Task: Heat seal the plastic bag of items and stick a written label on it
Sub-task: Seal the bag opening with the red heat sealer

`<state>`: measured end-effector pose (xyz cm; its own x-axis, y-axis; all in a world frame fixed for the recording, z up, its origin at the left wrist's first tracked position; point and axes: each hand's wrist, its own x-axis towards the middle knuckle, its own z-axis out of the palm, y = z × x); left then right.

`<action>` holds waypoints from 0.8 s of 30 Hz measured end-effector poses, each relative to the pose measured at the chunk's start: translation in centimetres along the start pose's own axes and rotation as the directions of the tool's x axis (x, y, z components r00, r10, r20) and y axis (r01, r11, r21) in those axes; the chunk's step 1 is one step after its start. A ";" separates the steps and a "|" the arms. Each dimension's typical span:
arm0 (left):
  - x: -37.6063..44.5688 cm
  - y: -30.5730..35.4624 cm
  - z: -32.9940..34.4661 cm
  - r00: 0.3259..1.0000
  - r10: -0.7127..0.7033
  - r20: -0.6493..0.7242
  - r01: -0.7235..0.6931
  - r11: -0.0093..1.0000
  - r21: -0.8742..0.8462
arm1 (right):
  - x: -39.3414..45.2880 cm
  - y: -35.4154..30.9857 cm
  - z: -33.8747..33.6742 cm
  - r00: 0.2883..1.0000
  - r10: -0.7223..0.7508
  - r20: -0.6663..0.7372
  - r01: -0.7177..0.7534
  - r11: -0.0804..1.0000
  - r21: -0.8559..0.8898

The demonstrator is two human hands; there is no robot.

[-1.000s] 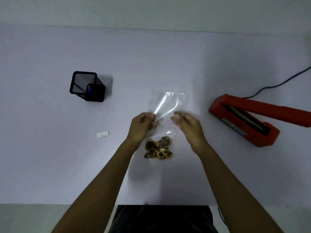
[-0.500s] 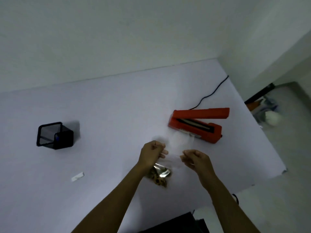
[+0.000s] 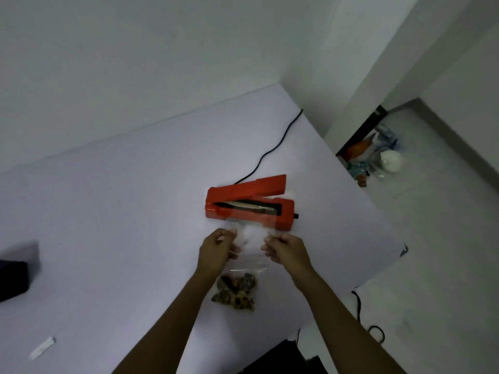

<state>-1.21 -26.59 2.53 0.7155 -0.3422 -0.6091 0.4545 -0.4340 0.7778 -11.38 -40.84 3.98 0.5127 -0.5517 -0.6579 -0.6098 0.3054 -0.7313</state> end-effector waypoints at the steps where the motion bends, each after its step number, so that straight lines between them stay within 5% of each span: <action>1: 0.2 0.0 0.2 1.000 0.009 -0.011 -0.009 1.000 0.008 | 0.2 -0.1 0.0 1.000 -0.004 0.008 0.004 1.000 0.002; 24: 3.0 0.3 0.6 1.000 -0.010 -0.028 0.010 1.000 -0.006 | 2.9 -1.1 0.5 0.997 0.077 0.020 -0.076 0.997 -0.015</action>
<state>0.73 -28.22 0.81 0.7252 -0.3146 -0.6124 0.4650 -0.4322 0.7726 -8.93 -42.40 2.86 0.4762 -0.5114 -0.7153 -0.6563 0.3347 -0.6762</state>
